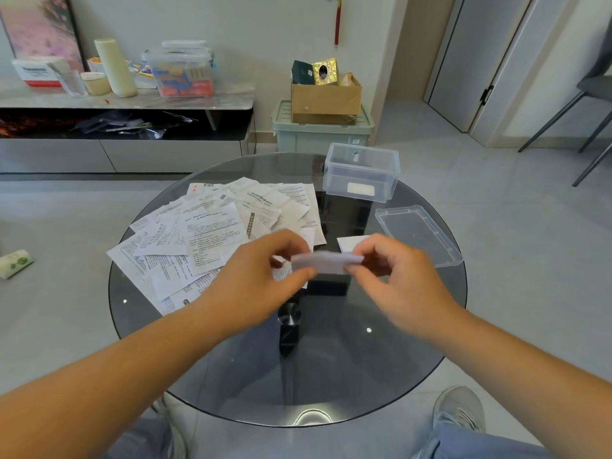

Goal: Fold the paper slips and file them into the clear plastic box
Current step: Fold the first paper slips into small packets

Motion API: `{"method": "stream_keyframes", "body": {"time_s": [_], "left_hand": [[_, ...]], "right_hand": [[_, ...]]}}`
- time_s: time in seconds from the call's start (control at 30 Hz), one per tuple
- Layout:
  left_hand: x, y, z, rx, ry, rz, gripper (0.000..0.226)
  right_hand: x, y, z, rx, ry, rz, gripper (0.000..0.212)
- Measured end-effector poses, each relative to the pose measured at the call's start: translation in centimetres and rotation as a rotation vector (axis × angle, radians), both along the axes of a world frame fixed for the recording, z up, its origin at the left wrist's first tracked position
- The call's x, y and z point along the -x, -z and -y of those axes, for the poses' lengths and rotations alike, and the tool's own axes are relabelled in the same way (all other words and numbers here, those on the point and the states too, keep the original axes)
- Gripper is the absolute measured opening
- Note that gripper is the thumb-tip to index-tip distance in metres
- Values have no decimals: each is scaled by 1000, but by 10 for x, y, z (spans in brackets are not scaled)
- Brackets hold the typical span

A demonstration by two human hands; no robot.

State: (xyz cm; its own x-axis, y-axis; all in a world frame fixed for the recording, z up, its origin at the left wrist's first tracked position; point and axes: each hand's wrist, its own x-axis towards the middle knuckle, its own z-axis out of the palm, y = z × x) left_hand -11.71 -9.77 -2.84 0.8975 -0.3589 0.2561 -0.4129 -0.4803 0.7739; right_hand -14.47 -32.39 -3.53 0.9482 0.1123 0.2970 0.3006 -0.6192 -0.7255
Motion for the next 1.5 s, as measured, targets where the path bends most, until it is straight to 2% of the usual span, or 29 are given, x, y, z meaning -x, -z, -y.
{"method": "stream_keyframes", "body": {"time_s": [0.1, 0.2, 0.33, 0.5, 0.6, 0.67, 0.73, 0.87, 0.97, 1.03, 1.13, 1.3, 1.33, 1.43, 1.47, 1.5], "left_hand": [[4, 15, -13, -314, 125, 210, 6], [10, 27, -18, -485, 202, 283, 8], [21, 30, -16, -517, 184, 334, 16], [16, 28, 1, -513, -41, 129, 35], [11, 29, 10, -558, -114, 52, 32], [10, 29, 15, -602, -116, 38, 25], [12, 29, 18, -658, -121, 51, 33], [13, 35, 16, -680, -130, 220, 44], [7, 40, 13, -665, 36, 392, 30], [4, 43, 8, -661, 144, 395, 34], [1, 45, -2, -609, 170, 354, 30], [-2, 47, -14, -470, 114, 211, 29], [-1, 47, -14, -462, 104, 199, 30], [-1, 50, -14, -476, 84, 206, 32], [-1, 51, -13, -486, 83, 211, 34], [-1, 51, -14, -492, 83, 212, 37]], "right_hand": [[12, 13, 7, 265, -165, 28, 2], [20, 24, 11, 424, -240, 0, 14], [25, 27, 8, 413, -232, -23, 16], [12, 23, -6, 215, -44, -189, 14], [1, 24, -12, 162, 48, -237, 13], [-2, 24, -14, 149, 81, -283, 25], [-3, 22, -17, 185, 89, -316, 34], [-8, 17, -19, 280, 99, -339, 29], [-13, 13, -20, 292, 103, -385, 30], [-15, 10, -21, 296, 102, -404, 32], [-16, 9, -21, 294, 114, -410, 31], [-9, 11, -21, 337, 135, -373, 31], [-4, 13, -20, 371, 140, -312, 33], [18, 19, -26, 596, 16, 100, 32], [25, 23, -30, 663, -66, 147, 37], [31, 26, -33, 726, -150, 85, 47]]}}
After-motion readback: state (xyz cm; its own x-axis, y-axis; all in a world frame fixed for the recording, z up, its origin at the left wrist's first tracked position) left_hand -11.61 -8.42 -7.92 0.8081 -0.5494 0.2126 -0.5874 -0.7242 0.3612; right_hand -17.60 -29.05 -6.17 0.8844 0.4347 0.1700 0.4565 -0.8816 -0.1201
